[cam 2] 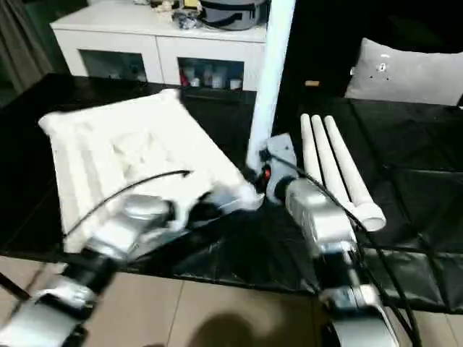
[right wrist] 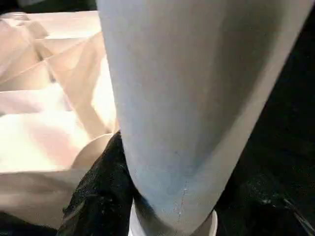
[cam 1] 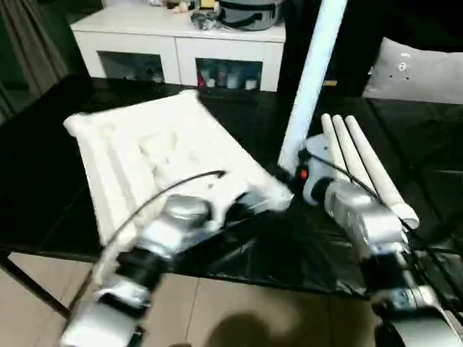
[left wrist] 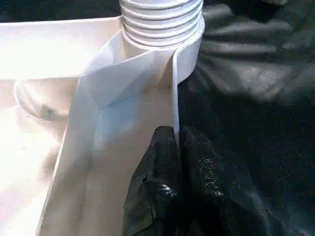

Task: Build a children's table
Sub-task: Rotate leg to tighten

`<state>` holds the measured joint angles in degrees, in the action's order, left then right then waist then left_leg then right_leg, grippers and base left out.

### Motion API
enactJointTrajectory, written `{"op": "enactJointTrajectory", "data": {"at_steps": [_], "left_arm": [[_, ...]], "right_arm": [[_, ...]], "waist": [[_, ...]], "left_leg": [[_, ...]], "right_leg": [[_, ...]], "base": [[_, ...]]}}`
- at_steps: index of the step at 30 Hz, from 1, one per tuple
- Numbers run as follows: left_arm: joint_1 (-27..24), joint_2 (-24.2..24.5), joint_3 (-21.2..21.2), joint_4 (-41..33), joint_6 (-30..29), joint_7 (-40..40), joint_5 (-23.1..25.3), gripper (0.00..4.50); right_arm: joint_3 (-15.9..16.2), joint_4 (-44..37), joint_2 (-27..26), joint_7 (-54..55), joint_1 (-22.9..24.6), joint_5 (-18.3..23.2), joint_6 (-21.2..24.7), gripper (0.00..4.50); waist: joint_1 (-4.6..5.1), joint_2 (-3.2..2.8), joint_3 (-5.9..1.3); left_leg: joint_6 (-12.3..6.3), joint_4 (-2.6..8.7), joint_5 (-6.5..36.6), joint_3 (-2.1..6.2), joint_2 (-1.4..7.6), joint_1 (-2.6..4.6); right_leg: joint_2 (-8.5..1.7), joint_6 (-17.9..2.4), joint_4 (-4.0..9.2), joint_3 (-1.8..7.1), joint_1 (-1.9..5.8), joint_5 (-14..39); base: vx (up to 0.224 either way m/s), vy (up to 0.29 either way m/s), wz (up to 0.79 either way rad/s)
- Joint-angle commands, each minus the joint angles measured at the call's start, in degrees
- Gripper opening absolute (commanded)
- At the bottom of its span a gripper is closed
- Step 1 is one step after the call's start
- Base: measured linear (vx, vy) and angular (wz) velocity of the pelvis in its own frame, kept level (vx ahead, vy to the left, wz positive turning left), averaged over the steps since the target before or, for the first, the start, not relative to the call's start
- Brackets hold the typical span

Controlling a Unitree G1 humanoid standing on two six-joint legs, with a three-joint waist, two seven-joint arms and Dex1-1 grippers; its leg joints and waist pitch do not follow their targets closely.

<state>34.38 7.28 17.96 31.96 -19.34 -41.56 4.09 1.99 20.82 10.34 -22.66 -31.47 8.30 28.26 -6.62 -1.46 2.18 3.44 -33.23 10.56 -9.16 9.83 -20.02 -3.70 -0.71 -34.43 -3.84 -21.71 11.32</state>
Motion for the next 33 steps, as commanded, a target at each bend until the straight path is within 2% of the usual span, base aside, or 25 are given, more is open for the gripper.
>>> {"op": "enactJointTrajectory", "data": {"at_steps": [1,2,3,4,9,10,13,14,17,20,21,23,26,27,28,29,30,31,33], "left_arm": [[1.0,-1.4,0.8,-2.6,-0.3,1.2,0.2,0.00],[0.5,0.0,1.1,-3.3,-0.9,1.5,1.6,0.00],[0.5,0.0,1.1,-3.3,-0.9,1.5,1.6,0.00],[0.3,1.1,1.4,-3.5,-1.6,2.0,2.4,0.00],[0.3,1.5,1.2,-3.8,-2.7,2.5,2.6,0.00],[0.3,2.0,1.6,-3.8,-3.0,2.4,3.3,0.00],[0.1,2.5,2.0,-4.2,-3.3,2.2,3.9,0.00],[0.1,2.7,2.1,-4.2,-3.2,2.3,4.0,0.00],[0.2,3.5,2.3,-4.2,-3.0,2.1,4.3,0.00],[0.3,4.1,2.4,-4.2,-2.9,1.8,4.3,0.00],[0.4,4.4,2.2,-4.0,-2.7,1.5,4.3,0.00],[0.4,4.7,2.1,-3.9,-2.3,1.2,4.3,0.00],[0.0,5.9,2.8,-3.3,-0.5,-0.3,4.6,0.00],[-0.1,6.2,3.0,-3.3,-0.3,-0.6,4.6,0.00],[-0.1,6.3,3.1,-3.3,-0.1,-0.7,4.6,0.00],[-0.1,6.4,3.2,-3.3,-0.1,-0.7,4.6,0.00],[-0.2,6.6,3.4,-3.4,0.1,-1.1,4.6,0.00],[-0.2,6.8,3.6,-3.5,0.3,-1.5,4.6,0.00],[-0.4,7.2,3.7,-3.8,0.6,-2.2,4.4,0.00]], "right_arm": [[2.5,3.7,-2.4,-0.2,2.6,-0.2,5.3,1.86],[2.2,3.7,-2.8,0.6,2.4,-0.4,5.0,1.86],[2.2,3.7,-2.8,0.6,2.4,-0.4,5.0,1.86],[2.2,4.1,-2.8,1.3,2.3,-0.8,4.2,1.86],[2.8,4.9,-2.5,1.6,1.9,-1.9,2.7,1.86],[2.6,5.2,-2.4,1.5,1.9,-2.0,2.0,1.86],[1.5,5.2,-2.4,1.2,2.1,-1.6,1.1,1.86],[1.2,5.1,-2.4,1.1,2.2,-1.4,1.0,2.21],[1.5,4.6,-1.6,-0.1,2.6,-1.6,0.0,2.21],[2.0,3.4,-0.9,-1.5,3.3,-1.8,-0.7,2.21],[2.1,1.4,0.1,-3.4,4.5,-1.1,-1.6,2.21],[1.5,0.0,0.8,-4.3,5.3,-0.3,-1.5,2.21],[0.1,-3.3,3.4,-8.7,7.5,2.0,-2.2,2.21],[-0.5,-3.8,4.2,-9.8,7.9,2.6,-2.3,2.21],[-0.7,-3.8,4.5,-10.1,7.9,2.8,-2.3,2.42],[-0.7,-3.9,4.5,-10.2,8.0,2.8,-2.3,2.57],[-0.8,-3.8,5.1,-10.9,8.1,2.9,-2.7,2.61],[-1.0,-3.7,5.5,-11.3,8.2,3.0,-2.8,2.65],[-1.0,-3.7,5.6,-11.6,8.2,3.0,-2.9,2.99]], "waist": [[0.04,0.39,-2.13],[0.04,0.32,-2.33],[0.04,0.32,-2.33],[0.09,0.36,-2.16],[0.12,0.43,-2.11],[0.12,0.59,-2.11],[0.14,0.50,-2.00],[0.14,0.50,-2.00],[0.13,0.37,-1.95],[0.12,0.54,-1.96],[0.01,0.60,-2.00],[-0.22,0.60,-2.05],[-0.41,0.48,-2.23],[-0.53,0.37,-2.41],[-0.61,0.53,-2.67],[-0.70,0.49,-2.74],[-0.68,0.22,-2.75],[-0.69,0.31,-2.87],[-0.64,0.52,-3.10]], "left_leg": [[0.99,5.12,21.5,1.78,2.96,0.40],[0.99,5.26,20.3,1.72,3.15,0.34],[0.99,5.26,20.3,1.72,3.15,0.34],[1.14,5.45,20.1,1.68,3.26,0.15],[1.34,5.38,20.3,1.50,3.19,0.29],[1.29,5.40,20.4,1.48,3.20,0.33],[1.32,5.45,21.0,1.51,3.24,0.40],[1.32,5.45,21.0,1.51,3.24,0.40],[1.44,5.52,21.7,1.57,3.24,0.44],[1.28,5.57,21.4,1.51,3.24,0.43],[0.97,5.55,20.2,1.41,3.23,0.20],[0.61,5.50,19.4,1.31,3.31,0.28],[0.11,5.45,17.6,1.27,3.34,0.00],[-0.17,5.28,16.3,1.11,3.47,0.09],[-0.49,5.14,13.9,1.07,3.43,-0.32],[-0.62,5.05,12.8,1.02,3.47,-0.30],[-0.85,4.88,11.6,0.90,3.39,-0.36],[-1.02,4.68,10.7,0.84,3.32,-0.30],[-1.45,4.44,8.0,0.86,3.25,-0.73]], "right_leg": [[-5.55,-3.1,6.85,2.84,0.83,32.7],[-5.46,-3.7,6.58,2.90,0.92,29.5],[-5.46,-3.7,6.58,2.90,0.92,29.5],[-5.42,-4.4,6.35,2.98,0.94,27.0],[-5.57,-5.1,6.35,3.13,0.96,26.9],[-5.56,-5.0,6.38,3.13,0.94,27.2],[-5.64,-4.8,6.51,3.16,0.81,28.3],[-5.64,-4.8,6.51,3.16,0.81,28.3],[-5.66,-4.3,6.69,3.14,0.74,29.5],[-5.51,-4.3,6.65,3.14,0.75,28.7],[-5.53,-4.4,6.57,3.21,0.97,27.3],[-5.49,-4.5,6.55,3.32,0.95,26.1],[-5.48,-5.1,6.17,3.32,1.34,23.2],[-5.38,-6.3,5.80,3.38,1.38,19.6],[-5.28,-7.4,5.25,3.26,1.89,15.5],[-5.23,-8.0,5.02,3.24,1.90,13.3],[-5.21,-9.0,4.82,3.19,1.99,10.3],[-5.11,-10.0,4.50,3.13,2.12,7.8],[-5.26,-11.0,3.94,3.04,2.66,3.9]], "base": [[0.000,0.000,0.00],[0.000,0.000,0.00],[0.000,0.000,0.00],[0.000,0.000,0.00],[0.000,0.000,0.00],[0.000,0.000,0.00],[0.000,0.000,0.00],[0.000,0.000,0.00],[0.000,0.000,0.00],[0.000,0.000,0.00],[0.000,0.000,0.00],[0.000,0.000,0.00],[0.000,0.000,0.00],[0.056,-0.006,0.01],[0.000,0.000,0.00],[0.000,0.000,0.00],[0.000,0.000,0.00],[0.000,0.000,0.00],[0.000,0.000,0.00]]}}
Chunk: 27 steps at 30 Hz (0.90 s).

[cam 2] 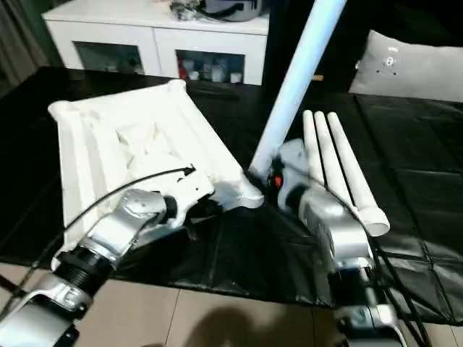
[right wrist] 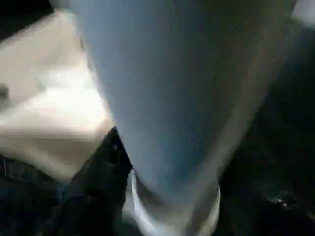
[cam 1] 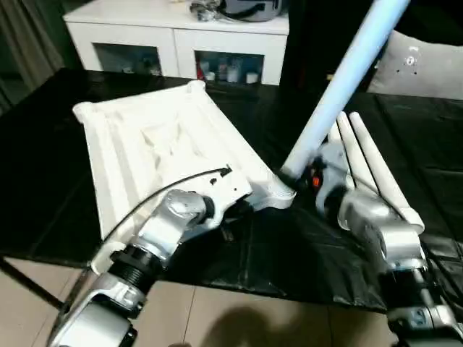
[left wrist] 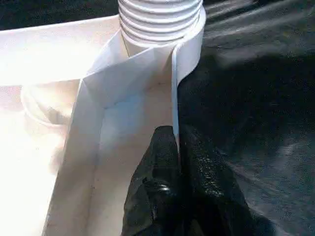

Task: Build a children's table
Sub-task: Rotate leg to tighten

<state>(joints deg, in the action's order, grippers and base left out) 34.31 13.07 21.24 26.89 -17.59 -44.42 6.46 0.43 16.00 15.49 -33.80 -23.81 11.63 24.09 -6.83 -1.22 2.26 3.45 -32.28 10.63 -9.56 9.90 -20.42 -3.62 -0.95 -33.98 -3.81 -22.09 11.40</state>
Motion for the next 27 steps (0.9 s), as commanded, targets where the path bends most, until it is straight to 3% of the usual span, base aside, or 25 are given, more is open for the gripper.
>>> {"op": "enactJointTrajectory", "data": {"at_steps": [1,4,8,11,13,15,23,27], "left_arm": [[-0.3,1.6,0.5,1.2,-0.9,0.4,2.0,0.00],[-0.5,2.0,0.8,0.3,-0.5,-1.1,1.6,0.00],[-1.0,2.8,1.7,-1.5,-0.5,-2.8,1.5,0.00],[-1.4,3.0,2.0,-2.7,-1.1,-3.3,1.4,0.00],[-2.1,3.5,2.4,-4.4,-1.9,-4.3,1.2,0.00],[-2.6,3.7,2.7,-5.5,-2.3,-5.1,0.9,0.00],[-4.0,4.0,3.4,-7.8,-3.4,-5.8,1.0,0.00],[-4.6,4.4,3.6,-8.8,-4.0,-6.3,1.0,0.00]], "right_arm": [[0.7,1.1,0.4,-0.4,0.5,-0.2,1.2,3.04],[1.8,2.1,-0.2,0.2,-0.2,-0.9,0.9,3.40],[2.7,3.2,-1.5,0.6,-1.5,-1.4,1.2,3.60],[2.2,3.6,-1.8,1.1,-2.1,-1.4,1.3,3.89],[1.7,3.0,-1.8,1.7,-2.3,-1.0,1.6,4.04],[1.4,2.3,-1.9,2.0,-2.3,-0.6,1.9,4.31],[1.5,2.4,-1.7,1.8,-2.7,-0.8,1.5,4.45],[2.2,2.2,-1.7,1.8,-2.4,-1.0,1.5,4.45]], "waist": [[-0.15,0.24,-2.99],[-0.06,0.35,-2.85],[0.04,0.38,-3.00],[-0.02,0.42,-3.16],[-0.15,0.40,-3.60],[-0.24,0.35,-3.56],[-0.45,0.45,-3.41],[-0.53,0.50,-3.51]], "left_leg": [[-1.89,3.50,7.7,1.17,3.14,-0.33],[-1.94,3.49,9.0,1.04,3.24,-0.10],[-1.77,3.42,8.2,1.01,3.32,-0.07],[-2.15,3.23,6.2,0.98,3.33,-0.11],[-3.20,2.71,2.4,0.95,3.30,-0.34],[-3.89,2.57,1.9,0.87,3.18,-0.42],[-3.41,2.66,4.1,0.78,3.25,-0.29],[-3.42,2.52,3.2,0.79,3.15,-0.39]], "right_leg": [[-5.16,-11.1,3.56,2.84,2.87,3.8],[-5.40,-11.2,4.02,2.92,2.72,8.3],[-5.40,-11.3,3.74,2.99,2.70,7.6],[-5.28,-12.0,3.22,3.00,2.78,3.9],[-5.09,-13.0,2.32,2.95,2.86,-3.1],[-5.04,-13.6,2.16,2.90,2.78,-5.2],[-5.15,-13.0,2.47,2.92,2.83,-1.1],[-5.10,-12.9,2.25,2.93,2.90,-2.2]], "base": [[0.000,0.000,0.00],[0.000,0.000,0.00],[0.000,0.000,0.00],[0.000,0.000,0.00],[0.000,0.000,0.00],[0.000,0.000,0.00],[0.000,0.000,0.00],[0.000,0.000,0.00]]}}
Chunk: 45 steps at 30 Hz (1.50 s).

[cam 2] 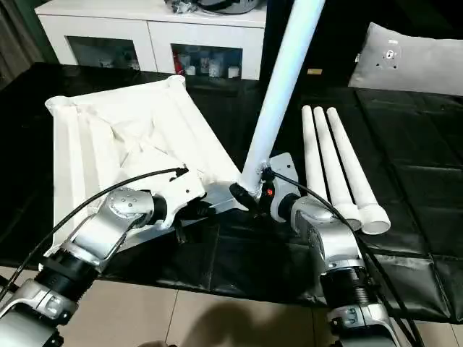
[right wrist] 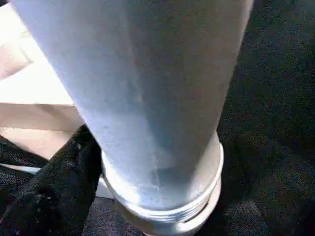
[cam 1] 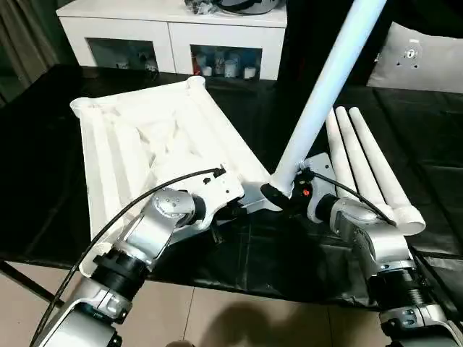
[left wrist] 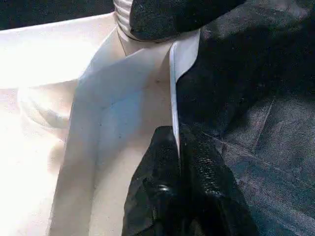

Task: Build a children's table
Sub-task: Rotate leg to tighten

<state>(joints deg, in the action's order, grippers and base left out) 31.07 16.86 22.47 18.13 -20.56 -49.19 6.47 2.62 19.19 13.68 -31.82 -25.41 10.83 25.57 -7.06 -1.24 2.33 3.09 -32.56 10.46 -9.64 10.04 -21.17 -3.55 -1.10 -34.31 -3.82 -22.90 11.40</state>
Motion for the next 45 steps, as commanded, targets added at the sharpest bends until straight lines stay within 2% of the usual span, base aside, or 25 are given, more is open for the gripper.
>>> {"op": "enactJointTrajectory", "data": {"at_steps": [1,6,12,18,23,26,27,29,37,38,39,45], "left_arm": [[-1.4,0.7,2.4,0.0,-1.0,-1.5,1.0,0.00],[-1.9,1.1,2.7,-1.0,-1.5,-2.0,0.9,0.00],[-2.3,1.5,2.8,-1.5,-1.8,-2.3,1.0,0.00],[-3.1,2.3,2.9,-2.7,-2.2,-2.6,0.9,0.00],[-2.8,2.6,2.9,-2.3,-2.0,-2.5,1.0,0.00],[-2.9,2.6,2.9,-2.5,-2.2,-2.5,1.0,0.00],[-2.9,2.7,2.9,-2.6,-2.3,-2.6,1.0,0.00],[-2.9,2.7,2.9,-2.6,-2.3,-2.7,1.0,0.00],[-3.3,3.3,3.1,-2.5,-1.5,-3.3,0.9,0.00],[-3.4,3.4,3.2,-2.4,-1.1,-3.6,0.8,0.00],[-3.4,3.4,3.2,-2.4,-1.0,-3.7,0.7,0.00],[-3.2,3.5,3.3,-1.9,0.0,-4.5,0.4,0.00]], "right_arm": [[0.1,-1.0,0.1,-0.2,-0.8,-0.2,0.0,4.45],[1.0,-1.7,0.6,-1.2,-0.6,-0.4,0.3,4.45],[1.0,-1.3,0.9,-1.8,-1.0,-0.3,-0.3,4.45],[1.8,-1.6,1.6,-4.3,-0.7,-0.2,-1.4,4.45],[2.2,-2.5,1.8,-5.0,0.0,-0.1,-1.7,4.45],[2.4,-3.0,2.0,-5.5,0.6,-0.1,-2.0,4.45],[2.3,-3.4,2.2,-5.9,1.1,0.1,-2.1,4.45],[2.3,-3.7,2.4,-6.4,1.5,0.2,-2.3,4.45],[1.9,-4.6,4.0,-8.9,3.7,0.9,-4.5,4.45],[1.5,-5.6,4.7,-10.8,4.6,1.7,-5.3,4.45],[1.3,-6.0,5.0,-11.4,4.9,2.0,-5.6,4.45],[0.6,-8.1,6.9,-15.2,6.1,4.0,-7.1,4.45]], "waist": [[-0.35,0.51,-3.58],[-0.59,0.50,-3.44],[-1.06,0.87,-3.49],[-1.23,0.75,-3.50],[-1.21,0.63,-3.34],[-1.24,0.60,-3.35],[-1.33,0.40,-3.44],[-1.33,0.44,-3.53],[-1.40,0.36,-3.57],[-1.39,0.38,-3.54],[-1.46,0.11,-3.55],[-1.50,0.12,-3.45]], "left_leg": [[-3.15,2.76,3.2,0.87,3.00,0.37],[-2.75,2.85,4.7,0.85,3.07,0.46],[-2.46,2.81,4.6,0.81,3.01,0.48],[-2.75,2.62,4.4,0.81,2.90,0.36],[-1.88,2.77,6.5,0.88,2.97,0.46],[-1.62,2.80,6.8,0.92,2.98,0.45],[-1.61,2.73,6.5,0.96,2.95,0.44],[-1.86,2.64,5.7,0.98,2.93,0.37],[-2.24,2.55,6.1,1.00,2.87,0.29],[-2.32,2.54,6.3,0.98,2.88,0.32],[-2.34,2.51,6.7,0.98,2.94,0.41],[-2.41,2.56,7.9,1.01,2.97,0.46]], "right_leg": [[-5.11,-12.7,2.54,2.94,3.67,-2.3],[-5.13,-12.4,2.74,2.94,3.55,0.3],[-5.14,-11.5,2.73,3.02,3.50,1.8],[-5.10,-11.4,2.64,2.99,3.46,1.2],[-5.12,-10.8,2.99,2.99,3.32,5.0],[-5.08,-10.5,2.99,3.02,3.31,5.4],[-5.12,-10.5,2.88,3.04,3.34,4.9],[-5.03,-10.8,2.70,2.99,3.35,2.8],[-5.06,-11.3,2.73,2.92,3.55,2.1],[-5.02,-11.3,2.77,2.90,3.52,2.5],[-5.01,-11.2,2.90,2.92,3.45,2.9],[-5.00,-11.2,3.10,2.92,3.42,4.7]], "base": [[0.000,0.000,0.00],[0.000,0.000,0.00],[0.000,0.000,0.00],[0.000,0.000,0.00],[0.000,0.000,0.00],[0.000,0.000,0.00],[0.000,0.000,0.00],[0.000,0.000,0.00],[0.000,0.000,0.00],[0.000,0.000,0.00],[0.000,0.000,0.00],[0.000,0.000,0.00]]}}
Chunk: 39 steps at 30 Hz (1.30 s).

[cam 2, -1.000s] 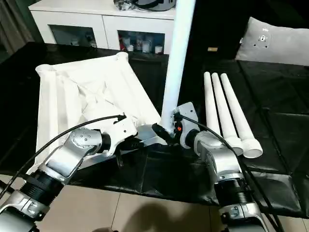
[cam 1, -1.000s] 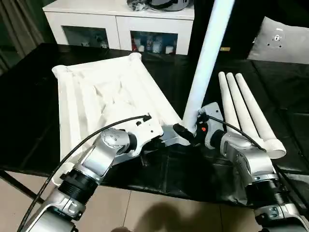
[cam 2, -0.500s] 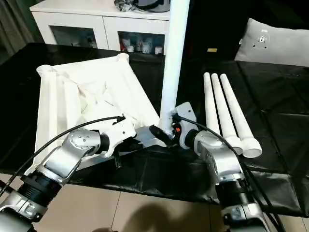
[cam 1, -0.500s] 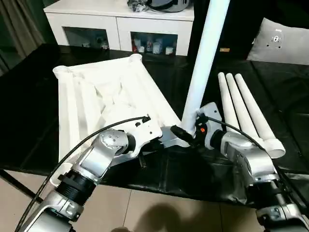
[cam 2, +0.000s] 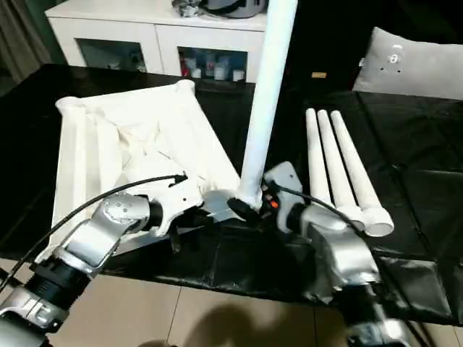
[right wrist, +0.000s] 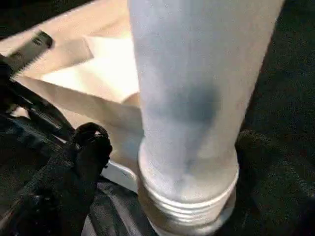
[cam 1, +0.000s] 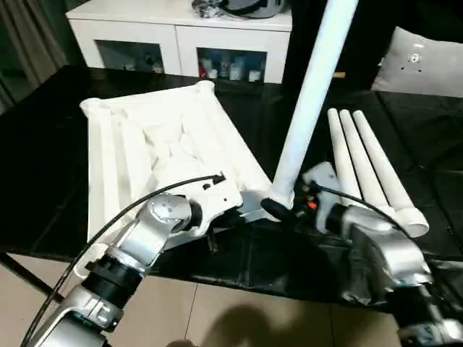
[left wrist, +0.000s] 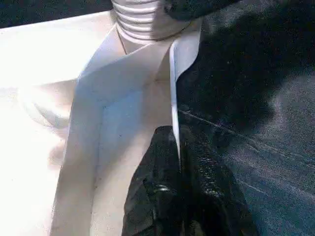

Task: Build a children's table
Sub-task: Rotate leg to tighten

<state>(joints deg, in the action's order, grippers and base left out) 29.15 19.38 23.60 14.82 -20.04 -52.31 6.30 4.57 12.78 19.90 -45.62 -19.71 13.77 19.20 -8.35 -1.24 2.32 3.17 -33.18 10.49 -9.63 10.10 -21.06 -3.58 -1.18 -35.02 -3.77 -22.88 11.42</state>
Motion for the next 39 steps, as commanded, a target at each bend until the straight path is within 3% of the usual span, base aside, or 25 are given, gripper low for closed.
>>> {"op": "enactJointTrajectory", "data": {"at_steps": [1,12,20,25,33,39], "left_arm": [[-1.3,1.0,2.2,1.6,-0.2,-1.6,0.6,0.00],[-1.0,2.1,3.2,2.7,3.2,-4.8,0.4,0.00],[-1.0,4.1,4.5,2.7,6.9,-9.0,0.4,0.00],[-1.0,4.8,5.2,3.0,8.1,-10.7,0.6,0.00],[-1.3,6.1,5.7,2.9,9.2,-12.8,0.8,0.00],[-1.6,6.5,5.7,2.6,9.2,-13.4,0.7,0.00]], "right_arm": [[-1.5,-1.9,0.9,-1.8,0.5,1.4,-0.7,4.45],[-1.1,-1.4,4.9,-10.0,-0.3,3.5,-1.3,4.45],[0.2,2.3,5.8,-14.8,-2.2,3.6,-2.1,4.45],[1.2,4.7,5.9,-18.0,-3.3,3.4,-2.6,3.97],[2.3,7.4,6.4,-22.6,-4.6,4.0,-1.9,3.30],[2.6,8.7,6.5,-24.2,-4.7,3.9,-1.7,2.78]], "waist": [[-0.33,0.16,-3.50],[-0.52,0.45,-3.51],[-0.73,0.32,-3.45],[-1.34,0.38,-3.44],[-1.59,0.58,-3.51],[-1.69,0.40,-3.52]], "left_leg": [[-2.65,3.17,7.5,1.05,2.96,0.32],[-3.82,2.93,6.7,0.93,2.88,0.23],[-3.26,2.98,8.2,0.99,3.11,0.36],[-2.88,3.00,8.7,1.00,3.19,0.44],[-3.22,2.92,7.9,0.96,3.18,0.29],[-2.89,2.97,8.5,0.98,3.23,0.41]], "right_leg": [[-4.93,-11.0,3.65,2.87,3.43,4.1],[-4.95,-11.5,3.67,2.78,3.42,4.1],[-5.02,-12.0,3.71,2.75,3.17,6.3],[-5.14,-11.7,3.69,2.79,3.07,7.5],[-5.12,-11.7,3.52,2.75,3.10,6.8],[-5.16,-11.6,3.68,2.76,3.01,8.1]], "base": [[0.000,0.000,0.00],[0.000,0.000,0.00],[0.000,0.000,0.00],[0.000,0.000,0.00],[0.000,0.000,0.00],[0.000,0.000,0.00]]}}
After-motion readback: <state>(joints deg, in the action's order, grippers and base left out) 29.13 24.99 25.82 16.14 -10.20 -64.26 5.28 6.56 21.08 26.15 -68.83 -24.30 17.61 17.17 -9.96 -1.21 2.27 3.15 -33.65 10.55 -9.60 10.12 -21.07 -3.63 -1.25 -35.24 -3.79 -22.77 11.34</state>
